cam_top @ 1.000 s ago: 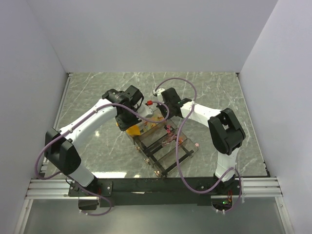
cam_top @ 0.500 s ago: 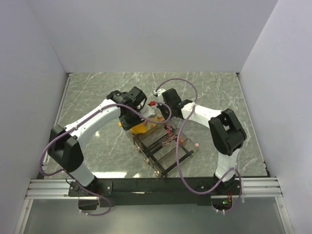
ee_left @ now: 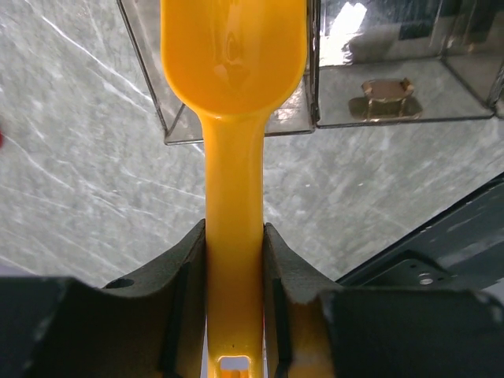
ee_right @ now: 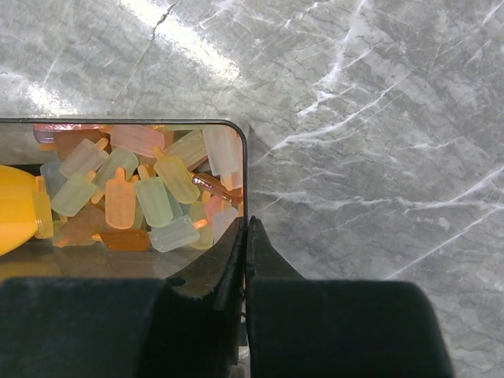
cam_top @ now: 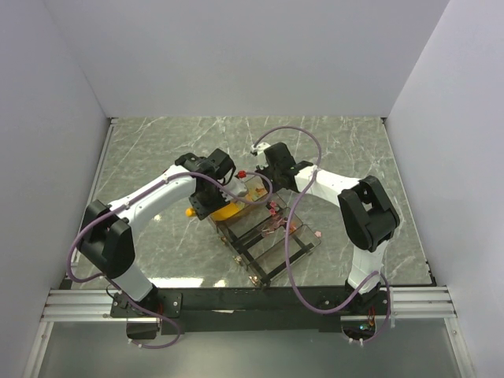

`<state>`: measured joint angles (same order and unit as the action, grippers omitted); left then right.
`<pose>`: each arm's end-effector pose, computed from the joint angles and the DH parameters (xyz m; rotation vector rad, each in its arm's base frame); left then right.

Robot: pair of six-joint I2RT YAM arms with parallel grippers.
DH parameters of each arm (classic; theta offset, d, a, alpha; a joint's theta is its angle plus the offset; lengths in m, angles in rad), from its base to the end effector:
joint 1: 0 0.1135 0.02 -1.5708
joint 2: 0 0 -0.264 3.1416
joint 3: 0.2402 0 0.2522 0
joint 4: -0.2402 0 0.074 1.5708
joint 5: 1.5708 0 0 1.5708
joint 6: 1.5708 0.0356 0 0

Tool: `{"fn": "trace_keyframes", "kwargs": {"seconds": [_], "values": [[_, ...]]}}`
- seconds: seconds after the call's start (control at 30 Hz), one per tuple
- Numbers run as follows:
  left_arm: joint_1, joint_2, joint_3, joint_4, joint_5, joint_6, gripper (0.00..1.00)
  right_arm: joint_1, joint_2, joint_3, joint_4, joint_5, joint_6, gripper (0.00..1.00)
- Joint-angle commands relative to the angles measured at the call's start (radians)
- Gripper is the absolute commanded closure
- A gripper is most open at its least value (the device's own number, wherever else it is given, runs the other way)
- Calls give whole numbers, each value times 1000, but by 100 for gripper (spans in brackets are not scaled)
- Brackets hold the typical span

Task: Pack the candies
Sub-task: Scoop the fake candies from the storage box.

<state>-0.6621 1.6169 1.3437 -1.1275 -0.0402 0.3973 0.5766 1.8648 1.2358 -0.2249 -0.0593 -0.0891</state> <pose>0.2397 -0.1850 0.2609 1.4951 2.5635 0.0257 0.3357 0.2208 0.1880 -0.8242 2.3009 0.2913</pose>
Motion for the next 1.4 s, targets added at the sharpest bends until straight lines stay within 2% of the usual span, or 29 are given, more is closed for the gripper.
{"fn": "trace_keyframes", "kwargs": {"seconds": [0.0,0.33,0.67,0.93,1.07,1.23,1.37], "values": [[-19,32,15,215,144,-69,99,14,-43,-12,53,-108,40,100],[-71,84,64,363,217,-230,99,14,-30,-38,94,-194,88,100],[-88,84,22,502,306,-288,99,16,7,-24,91,-258,143,100],[-87,92,-14,489,175,-261,99,12,-7,-38,87,-240,129,100],[-93,78,-78,604,194,-264,99,16,4,-27,98,-287,155,100],[-94,8,-239,861,214,-325,99,-21,8,-59,137,-344,210,100],[-94,-54,-334,980,200,-370,99,-49,8,-78,144,-341,215,100]]}}
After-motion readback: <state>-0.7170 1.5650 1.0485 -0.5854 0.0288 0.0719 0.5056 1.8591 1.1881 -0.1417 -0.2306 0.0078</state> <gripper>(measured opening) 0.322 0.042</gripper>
